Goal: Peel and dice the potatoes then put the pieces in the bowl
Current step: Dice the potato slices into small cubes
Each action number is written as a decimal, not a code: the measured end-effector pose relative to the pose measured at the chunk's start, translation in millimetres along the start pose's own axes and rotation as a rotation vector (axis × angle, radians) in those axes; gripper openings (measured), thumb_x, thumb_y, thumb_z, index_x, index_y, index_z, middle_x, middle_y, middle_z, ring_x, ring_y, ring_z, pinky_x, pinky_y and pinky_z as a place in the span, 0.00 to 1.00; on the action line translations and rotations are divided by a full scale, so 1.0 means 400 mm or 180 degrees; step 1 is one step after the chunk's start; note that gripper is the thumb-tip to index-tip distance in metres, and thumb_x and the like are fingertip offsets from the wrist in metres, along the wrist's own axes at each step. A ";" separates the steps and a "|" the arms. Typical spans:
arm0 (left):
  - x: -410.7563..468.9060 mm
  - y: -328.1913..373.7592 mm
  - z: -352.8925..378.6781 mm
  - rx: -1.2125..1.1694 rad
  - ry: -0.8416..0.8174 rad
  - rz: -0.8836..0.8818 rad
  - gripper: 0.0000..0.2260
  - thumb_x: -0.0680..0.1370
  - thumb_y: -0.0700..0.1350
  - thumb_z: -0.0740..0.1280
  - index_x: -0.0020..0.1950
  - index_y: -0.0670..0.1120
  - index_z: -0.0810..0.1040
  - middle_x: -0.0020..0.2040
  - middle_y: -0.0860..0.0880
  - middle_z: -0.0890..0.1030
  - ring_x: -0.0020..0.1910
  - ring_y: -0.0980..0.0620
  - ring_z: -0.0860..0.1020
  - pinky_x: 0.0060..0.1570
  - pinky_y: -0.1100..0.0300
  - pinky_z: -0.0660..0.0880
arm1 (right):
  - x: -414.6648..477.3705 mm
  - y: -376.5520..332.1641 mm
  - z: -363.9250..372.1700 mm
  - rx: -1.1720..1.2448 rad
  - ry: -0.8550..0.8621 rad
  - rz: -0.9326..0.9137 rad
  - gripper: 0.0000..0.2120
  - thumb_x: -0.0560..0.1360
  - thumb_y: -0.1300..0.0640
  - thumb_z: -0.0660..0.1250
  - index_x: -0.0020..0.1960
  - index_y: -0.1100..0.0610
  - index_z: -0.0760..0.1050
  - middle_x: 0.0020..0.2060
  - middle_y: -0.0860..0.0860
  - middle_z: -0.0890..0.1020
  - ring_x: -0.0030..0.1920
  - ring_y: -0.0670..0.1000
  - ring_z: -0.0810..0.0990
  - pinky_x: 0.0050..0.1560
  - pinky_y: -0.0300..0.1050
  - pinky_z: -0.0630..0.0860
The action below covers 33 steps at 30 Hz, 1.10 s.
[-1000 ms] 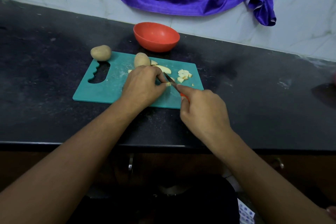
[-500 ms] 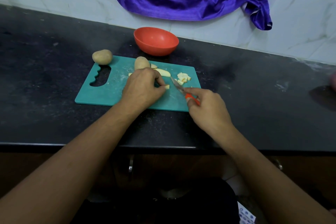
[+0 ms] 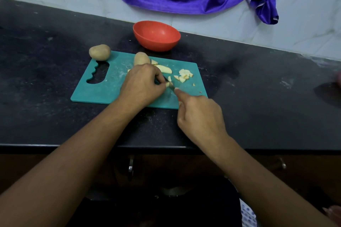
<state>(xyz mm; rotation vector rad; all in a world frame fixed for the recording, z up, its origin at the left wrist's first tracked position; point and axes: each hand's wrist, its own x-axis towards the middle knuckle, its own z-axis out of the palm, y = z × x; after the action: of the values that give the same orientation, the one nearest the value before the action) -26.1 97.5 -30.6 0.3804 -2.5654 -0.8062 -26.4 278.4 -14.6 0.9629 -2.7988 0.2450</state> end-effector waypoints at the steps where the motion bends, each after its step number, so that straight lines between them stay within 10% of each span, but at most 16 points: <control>1: 0.000 0.000 -0.002 -0.0004 -0.0015 -0.0003 0.02 0.75 0.47 0.74 0.42 0.53 0.85 0.44 0.57 0.85 0.47 0.53 0.80 0.50 0.53 0.78 | -0.002 0.002 0.005 -0.0037 0.0017 -0.0026 0.23 0.84 0.53 0.57 0.79 0.46 0.66 0.39 0.47 0.77 0.39 0.50 0.78 0.38 0.48 0.74; 10: -0.003 0.002 -0.005 -0.0038 -0.0034 -0.0113 0.04 0.74 0.49 0.75 0.39 0.53 0.84 0.45 0.55 0.84 0.49 0.50 0.80 0.52 0.51 0.78 | 0.029 0.058 -0.029 0.1242 -0.0198 0.0729 0.19 0.83 0.52 0.63 0.72 0.40 0.75 0.48 0.43 0.79 0.37 0.47 0.80 0.39 0.46 0.80; 17: -0.001 -0.001 -0.007 -0.0057 -0.0007 -0.0047 0.05 0.74 0.47 0.74 0.38 0.54 0.83 0.41 0.58 0.83 0.47 0.52 0.80 0.49 0.53 0.78 | 0.017 0.008 -0.050 0.0607 0.0016 0.0283 0.20 0.83 0.51 0.60 0.74 0.39 0.72 0.40 0.43 0.77 0.31 0.45 0.74 0.30 0.39 0.66; 25: 0.004 -0.006 -0.005 -0.0016 -0.0015 0.0017 0.03 0.74 0.45 0.74 0.40 0.52 0.86 0.39 0.58 0.82 0.43 0.56 0.77 0.43 0.58 0.72 | 0.001 -0.007 -0.003 -0.0012 -0.0061 0.0031 0.23 0.84 0.53 0.57 0.79 0.44 0.66 0.40 0.47 0.78 0.40 0.51 0.78 0.40 0.48 0.75; 33: -0.004 -0.001 -0.015 -0.0055 -0.0081 -0.0016 0.03 0.74 0.45 0.75 0.40 0.51 0.85 0.38 0.60 0.80 0.45 0.55 0.79 0.44 0.59 0.71 | 0.024 0.034 -0.002 0.1157 -0.0123 0.0571 0.18 0.84 0.51 0.62 0.71 0.38 0.75 0.42 0.41 0.76 0.36 0.46 0.78 0.37 0.44 0.77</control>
<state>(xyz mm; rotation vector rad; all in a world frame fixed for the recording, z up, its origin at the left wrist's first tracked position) -21.7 95.0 -27.1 0.3739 -2.5802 -0.8397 -42.1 283.6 -13.2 0.7844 -2.9370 0.7896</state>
